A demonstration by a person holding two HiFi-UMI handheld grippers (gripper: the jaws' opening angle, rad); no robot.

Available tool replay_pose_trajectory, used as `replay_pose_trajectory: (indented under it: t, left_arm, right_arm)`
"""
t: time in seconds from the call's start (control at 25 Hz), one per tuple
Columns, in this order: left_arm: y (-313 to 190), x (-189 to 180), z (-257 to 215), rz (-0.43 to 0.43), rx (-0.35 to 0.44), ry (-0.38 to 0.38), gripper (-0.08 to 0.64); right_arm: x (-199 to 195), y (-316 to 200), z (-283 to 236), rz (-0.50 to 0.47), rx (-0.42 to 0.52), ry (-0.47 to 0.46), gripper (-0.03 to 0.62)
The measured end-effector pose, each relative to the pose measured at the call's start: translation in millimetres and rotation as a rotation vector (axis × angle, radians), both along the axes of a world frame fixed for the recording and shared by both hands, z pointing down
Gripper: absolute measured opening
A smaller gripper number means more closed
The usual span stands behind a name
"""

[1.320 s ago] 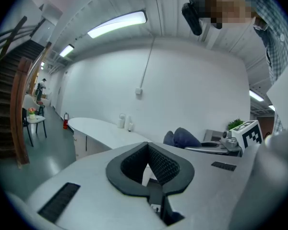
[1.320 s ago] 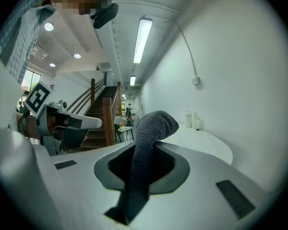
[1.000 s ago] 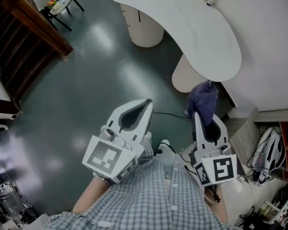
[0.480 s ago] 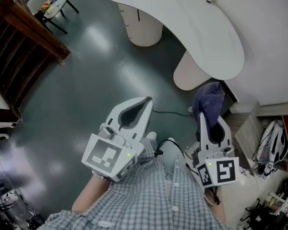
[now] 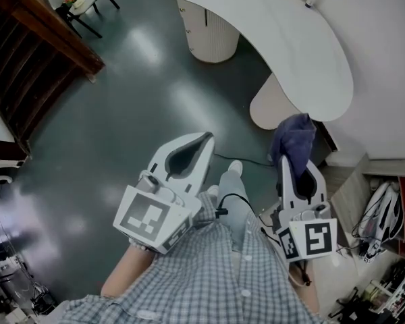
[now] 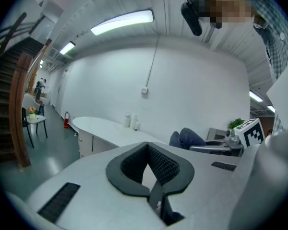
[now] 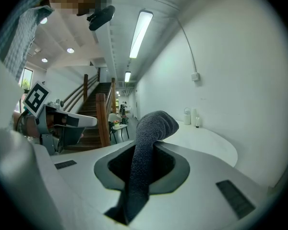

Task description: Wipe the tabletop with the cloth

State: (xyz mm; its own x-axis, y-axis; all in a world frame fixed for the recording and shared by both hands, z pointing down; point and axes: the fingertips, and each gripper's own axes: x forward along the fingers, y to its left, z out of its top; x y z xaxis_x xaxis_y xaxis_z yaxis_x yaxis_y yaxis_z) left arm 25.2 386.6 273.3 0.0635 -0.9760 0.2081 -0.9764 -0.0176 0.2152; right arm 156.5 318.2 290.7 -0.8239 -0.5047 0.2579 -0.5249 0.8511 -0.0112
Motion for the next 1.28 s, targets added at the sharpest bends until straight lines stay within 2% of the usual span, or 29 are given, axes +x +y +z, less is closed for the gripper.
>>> replay_pose_trajectory:
  t: [0.32,0.88,1.08,1.28]
  left_arm:
    - [-51,-6,-12,-0.023,0.016,-0.031,0.005]
    - [-113,-25,-38,-0.124,0.048,-0.053,0.005]
    - [-143,-27,-43,-0.144,0.063,-0.064,0.005]
    - [-172,-26,-43,-0.155,0.076,-0.063,0.005]
  right_arm:
    - [-13,-48,-3,-0.039,0.000,-0.021,0.052]
    - [-36,-131,-27,-0.121,0.041,-0.062,0.052]
    - [-40,-164,-33,-0.134,0.025,-0.104,0.052]
    - [-39,-196,-32,-0.140,0.041,-0.095,0.052]
